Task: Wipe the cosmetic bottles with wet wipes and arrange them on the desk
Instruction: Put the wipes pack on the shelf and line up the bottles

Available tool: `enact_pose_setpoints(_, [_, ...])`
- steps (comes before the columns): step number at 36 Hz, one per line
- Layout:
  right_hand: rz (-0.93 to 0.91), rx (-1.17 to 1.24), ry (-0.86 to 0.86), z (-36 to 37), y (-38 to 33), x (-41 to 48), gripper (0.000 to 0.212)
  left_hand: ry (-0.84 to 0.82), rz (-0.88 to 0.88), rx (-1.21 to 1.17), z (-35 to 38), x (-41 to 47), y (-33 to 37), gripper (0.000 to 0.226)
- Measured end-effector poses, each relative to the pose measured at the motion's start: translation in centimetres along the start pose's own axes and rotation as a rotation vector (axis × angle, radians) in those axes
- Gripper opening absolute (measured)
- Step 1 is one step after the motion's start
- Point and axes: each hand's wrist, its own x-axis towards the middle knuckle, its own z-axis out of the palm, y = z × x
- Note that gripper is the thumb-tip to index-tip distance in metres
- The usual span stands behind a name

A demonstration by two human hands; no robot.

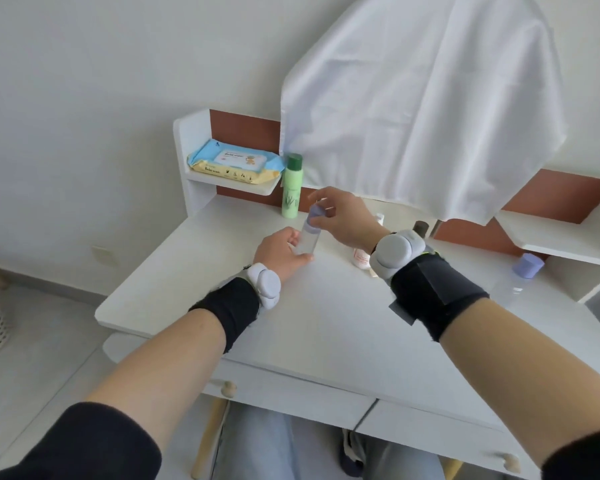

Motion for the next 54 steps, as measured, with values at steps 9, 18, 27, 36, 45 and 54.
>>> enact_pose_setpoints(9, [0.102, 0.117, 0.212, 3.6, 1.5, 2.1, 0.048, 0.024, -0.041, 0.12, 0.4, 3.6, 0.0, 0.042])
enact_pose_setpoints(18, [0.278, 0.159, 0.239, 6.9, 4.4, 2.8, 0.038, 0.004, 0.008, 0.212, 0.6, 6.1, -0.7, 0.038])
enact_pose_setpoints(27, [0.315, 0.136, 0.292, 8.5, 4.8, 4.9, 0.038, 0.031, -0.004, 0.001, -0.2, 8.1, -1.9, 0.034])
enact_pose_setpoints(36, [0.341, 0.154, 0.35, 9.5, 5.0, 7.2, 0.056, 0.194, -0.036, -0.038, 0.2, 9.9, -2.4, 0.064])
enact_pose_setpoints(45, [0.362, 0.201, 0.425, 9.5, 6.0, 9.1, 0.037, 0.152, 0.001, 0.089, 0.0, 11.6, -2.7, 0.052])
enact_pose_setpoints(54, [0.35, 0.199, 0.448, 9.8, 6.4, 10.0, 0.033, 0.154, 0.011, 0.138, 0.4, 12.4, -3.1, 0.035])
